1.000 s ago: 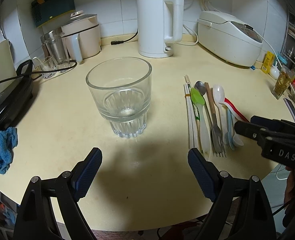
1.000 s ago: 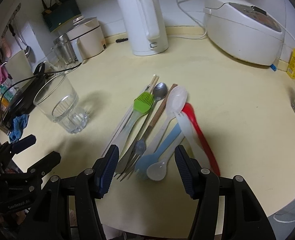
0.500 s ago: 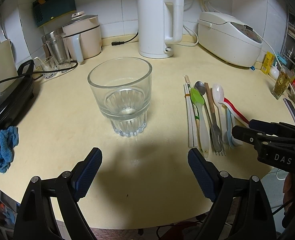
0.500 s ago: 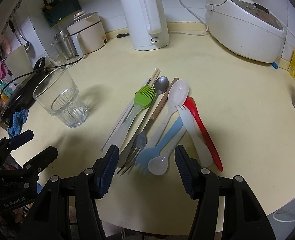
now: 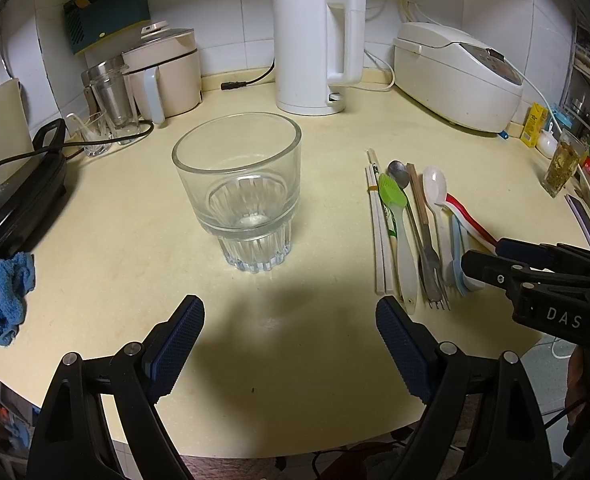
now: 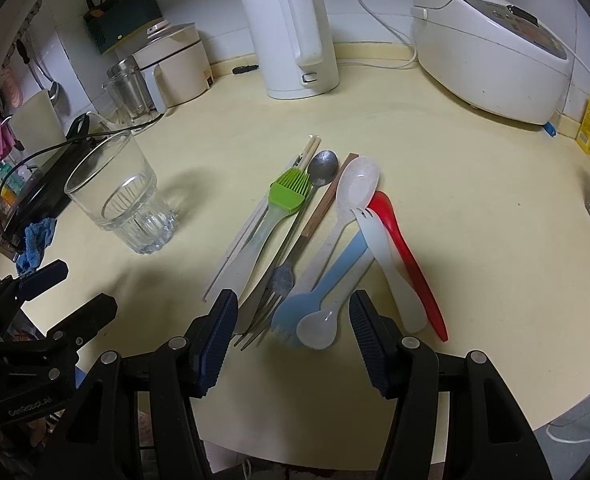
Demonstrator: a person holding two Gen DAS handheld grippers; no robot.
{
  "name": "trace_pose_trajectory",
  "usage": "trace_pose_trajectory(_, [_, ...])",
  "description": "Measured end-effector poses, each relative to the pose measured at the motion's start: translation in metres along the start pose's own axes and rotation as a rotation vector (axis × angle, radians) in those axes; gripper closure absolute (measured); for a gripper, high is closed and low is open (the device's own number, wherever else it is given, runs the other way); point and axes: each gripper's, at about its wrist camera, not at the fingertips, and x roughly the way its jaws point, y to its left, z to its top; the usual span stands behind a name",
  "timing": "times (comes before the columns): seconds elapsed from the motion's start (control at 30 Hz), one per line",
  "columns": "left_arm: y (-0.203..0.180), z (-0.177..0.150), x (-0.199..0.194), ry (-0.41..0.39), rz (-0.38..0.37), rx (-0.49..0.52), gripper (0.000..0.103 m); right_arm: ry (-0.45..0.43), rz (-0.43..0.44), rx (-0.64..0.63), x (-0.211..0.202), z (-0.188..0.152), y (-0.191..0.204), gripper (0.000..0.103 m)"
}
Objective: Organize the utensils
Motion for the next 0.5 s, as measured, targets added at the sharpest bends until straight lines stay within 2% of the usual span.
trace_pose_trajectory(0.5, [-0.0012, -0.0001, 0.0, 0.001, -0.002, 0.0, 0.013, 0.0, -0.001, -0.001, 0.0, -0.0002, -0.0005, 0.044])
